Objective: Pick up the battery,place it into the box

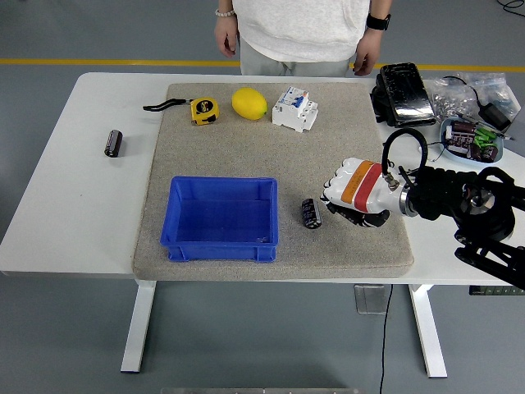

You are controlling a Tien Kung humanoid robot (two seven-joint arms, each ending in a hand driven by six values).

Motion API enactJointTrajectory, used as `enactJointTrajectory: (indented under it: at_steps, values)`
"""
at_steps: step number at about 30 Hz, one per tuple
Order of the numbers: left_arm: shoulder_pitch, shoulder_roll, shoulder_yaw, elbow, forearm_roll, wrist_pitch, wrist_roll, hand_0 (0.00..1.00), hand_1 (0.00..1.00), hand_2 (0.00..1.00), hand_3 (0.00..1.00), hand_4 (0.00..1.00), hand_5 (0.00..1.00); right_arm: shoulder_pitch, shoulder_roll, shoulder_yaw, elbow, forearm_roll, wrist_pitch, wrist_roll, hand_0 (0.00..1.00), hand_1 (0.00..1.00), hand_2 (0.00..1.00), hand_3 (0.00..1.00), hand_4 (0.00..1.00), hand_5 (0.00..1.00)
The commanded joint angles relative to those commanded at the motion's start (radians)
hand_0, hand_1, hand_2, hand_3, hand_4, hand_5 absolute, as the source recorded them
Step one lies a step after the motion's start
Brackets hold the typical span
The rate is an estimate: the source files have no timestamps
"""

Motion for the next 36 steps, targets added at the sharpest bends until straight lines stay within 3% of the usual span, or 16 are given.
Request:
enactJointTrajectory:
  at_steps: [5, 9, 18, 21, 24, 25, 30, 31, 36]
  values:
    - [0.002, -0.001, -0.002, 0.001, -0.001, 0.001, 0.0, 0.811, 0.793, 0.824, 0.673, 0.689, 0.552, 0.012, 0.037, 0.032, 0.033, 0.057, -0.02, -0.018, 0.51, 0.48, 0.504, 0.488, 0.687, 0.002]
    - [0.004, 0.0, 0.004, 0.002, -0.008, 0.002, -0.002, 0.813, 0.793, 0.823, 0.673, 0.69, 0.553, 0.023, 0.099, 0.034, 0.032, 0.075, -0.036, -0.029, 0.514, 0.483, 0.506, 0.49, 0.679, 0.002]
    - [-0.003, 0.002, 0.019, -0.002, -0.02, 0.002, -0.004, 0.814, 0.792, 0.823, 0.672, 0.69, 0.553, 0.058, 0.261, -0.02, -0.067, 0.079, -0.057, -0.04, 0.524, 0.482, 0.507, 0.492, 0.674, 0.002]
    - [-0.007, 0.003, 0.022, -0.003, -0.022, 0.003, -0.004, 0.816, 0.792, 0.824, 0.672, 0.689, 0.551, 0.066, 0.29, -0.033, -0.097, 0.082, -0.059, -0.042, 0.53, 0.488, 0.515, 0.5, 0.665, 0.002]
    - [-0.01, 0.004, 0.024, -0.003, -0.025, 0.004, -0.004, 0.816, 0.792, 0.824, 0.672, 0.689, 0.551, 0.072, 0.309, -0.039, -0.12, 0.089, -0.06, -0.047, 0.53, 0.488, 0.515, 0.5, 0.665, 0.002]
    - [-0.011, 0.004, 0.023, -0.004, -0.024, 0.004, -0.005, 0.819, 0.792, 0.825, 0.671, 0.691, 0.549, 0.075, 0.314, -0.04, -0.126, 0.092, -0.06, -0.049, 0.583, 0.555, 0.63, 0.657, 0.737, 0.002]
    - [-0.011, 0.005, 0.022, -0.003, -0.022, 0.005, -0.005, 0.819, 0.792, 0.825, 0.671, 0.691, 0.549, 0.085, 0.322, -0.041, -0.134, 0.105, -0.062, -0.049, 0.583, 0.555, 0.63, 0.657, 0.737, 0.002]
    - [-0.011, 0.005, 0.02, -0.003, -0.02, 0.005, -0.004, 0.818, 0.792, 0.824, 0.671, 0.689, 0.547, 0.086, 0.322, -0.041, -0.133, 0.107, -0.061, -0.048, 0.631, 0.642, 0.759, 0.81, 0.885, 0.058]
    - [-0.009, 0.006, 0.021, -0.003, -0.018, 0.005, -0.005, 0.818, 0.792, 0.824, 0.671, 0.689, 0.547, 0.09, 0.325, -0.041, -0.133, 0.116, -0.054, -0.043, 0.631, 0.642, 0.759, 0.81, 0.885, 0.058]
